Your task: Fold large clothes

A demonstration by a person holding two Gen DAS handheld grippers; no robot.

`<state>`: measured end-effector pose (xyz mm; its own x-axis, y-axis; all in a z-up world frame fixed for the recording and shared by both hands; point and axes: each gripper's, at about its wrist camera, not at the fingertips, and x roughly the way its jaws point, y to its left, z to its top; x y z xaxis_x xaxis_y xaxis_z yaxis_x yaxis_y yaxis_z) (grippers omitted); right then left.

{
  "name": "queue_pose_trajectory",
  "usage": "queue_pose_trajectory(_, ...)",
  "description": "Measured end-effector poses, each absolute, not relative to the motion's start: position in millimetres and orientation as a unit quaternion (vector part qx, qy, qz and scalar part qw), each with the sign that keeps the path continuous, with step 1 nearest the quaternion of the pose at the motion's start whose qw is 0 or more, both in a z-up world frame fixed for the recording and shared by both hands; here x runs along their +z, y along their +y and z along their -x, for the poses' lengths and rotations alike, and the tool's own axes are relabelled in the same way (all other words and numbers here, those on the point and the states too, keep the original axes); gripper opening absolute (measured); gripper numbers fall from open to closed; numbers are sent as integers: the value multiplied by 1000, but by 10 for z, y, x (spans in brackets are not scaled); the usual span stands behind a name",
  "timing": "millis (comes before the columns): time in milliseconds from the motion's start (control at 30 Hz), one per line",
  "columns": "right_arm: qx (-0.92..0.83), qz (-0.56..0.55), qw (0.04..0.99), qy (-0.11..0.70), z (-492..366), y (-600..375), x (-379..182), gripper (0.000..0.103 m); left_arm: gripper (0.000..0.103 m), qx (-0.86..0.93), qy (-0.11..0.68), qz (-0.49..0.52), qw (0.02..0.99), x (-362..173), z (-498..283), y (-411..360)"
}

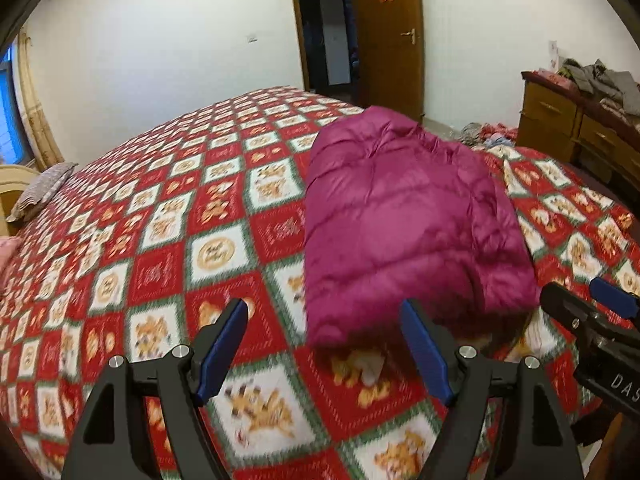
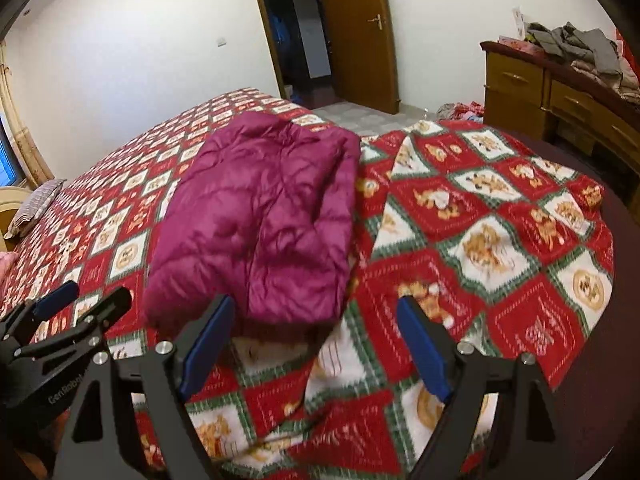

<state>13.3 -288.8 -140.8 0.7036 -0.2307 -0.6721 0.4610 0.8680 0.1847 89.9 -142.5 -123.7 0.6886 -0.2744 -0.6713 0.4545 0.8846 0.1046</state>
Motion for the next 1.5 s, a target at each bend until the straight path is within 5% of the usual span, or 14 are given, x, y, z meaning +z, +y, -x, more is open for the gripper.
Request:
queue_pose_trajectory(467, -151, -197, 922, 298, 315, -2724, -999, 86, 79, -196, 319, -102, 921, -827, -298, -1183)
queue_pose_trajectory(767, -147, -168, 953, 205, 626, -2562, -461, 90, 79, -182, 193, -74, 961, -177, 146, -971)
queue_pose_trajectory(967, -164, -130, 970, 121, 891, -2450, -138, 98, 89, -184, 124, -61, 973, 132, 374, -911)
queue_pose_trajectory(1500, -177, -104, 977, 54, 1029, -2412, -43, 101, 94, -179, 82, -39, 980, 298, 532, -799)
